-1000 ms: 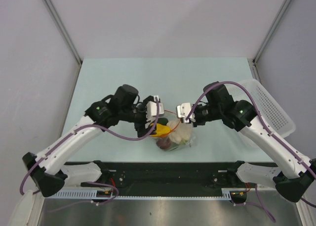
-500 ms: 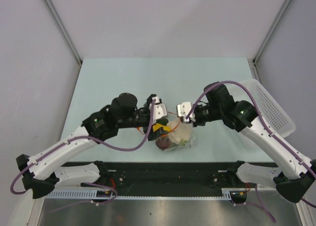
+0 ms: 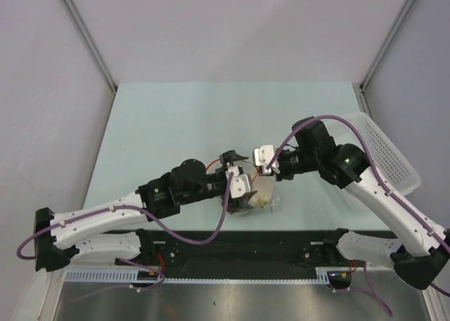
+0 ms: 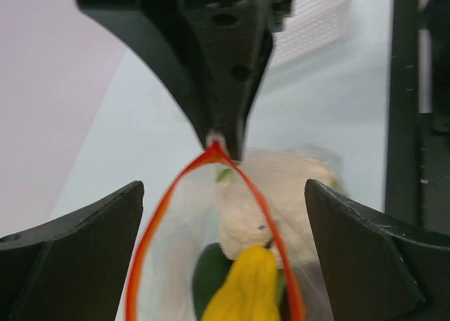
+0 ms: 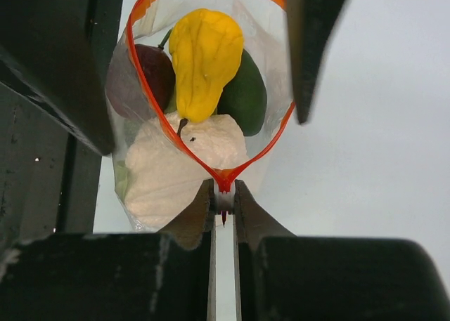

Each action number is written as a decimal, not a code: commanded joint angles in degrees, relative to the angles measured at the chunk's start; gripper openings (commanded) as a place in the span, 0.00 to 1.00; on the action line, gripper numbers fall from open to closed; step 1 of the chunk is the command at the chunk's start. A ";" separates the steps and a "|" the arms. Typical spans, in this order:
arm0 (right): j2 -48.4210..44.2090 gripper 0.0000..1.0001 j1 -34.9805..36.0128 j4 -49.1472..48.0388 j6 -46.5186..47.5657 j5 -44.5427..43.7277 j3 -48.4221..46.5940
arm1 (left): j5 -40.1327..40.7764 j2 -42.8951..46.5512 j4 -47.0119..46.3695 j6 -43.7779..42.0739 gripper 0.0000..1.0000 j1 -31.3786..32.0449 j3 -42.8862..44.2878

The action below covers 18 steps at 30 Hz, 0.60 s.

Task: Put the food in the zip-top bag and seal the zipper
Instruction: Zip the zipper food storage bag at the center of the board.

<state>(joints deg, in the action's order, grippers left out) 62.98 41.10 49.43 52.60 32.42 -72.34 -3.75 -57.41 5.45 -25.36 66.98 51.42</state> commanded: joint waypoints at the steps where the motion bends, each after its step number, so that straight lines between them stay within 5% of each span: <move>1: -2.51 0.00 -0.14 -1.44 1.63 3.08 -0.88 | 6.65 -2.18 -10.45 -6.54 1.00 -0.88 -0.35; 6: -2.51 0.00 0.38 -0.39 4.53 3.52 -0.88 | -0.01 -2.97 -8.10 -7.15 0.94 -4.39 1.14; 11: -2.42 0.00 1.08 -0.39 6.72 3.08 -0.96 | -10.82 -5.43 1.56 -4.70 0.61 -8.35 4.30; 16: -2.60 0.00 1.70 0.23 8.66 2.82 -0.88 | -17.07 -6.57 6.14 -3.99 0.45 -10.03 5.71; 18: -2.69 0.00 1.79 0.05 8.92 2.73 -0.88 | -17.26 -6.75 7.11 -3.38 0.26 -10.11 6.15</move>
<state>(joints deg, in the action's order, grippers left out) 62.24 42.09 51.20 59.24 32.93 -72.31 -16.82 -63.59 8.14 -29.61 58.00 55.00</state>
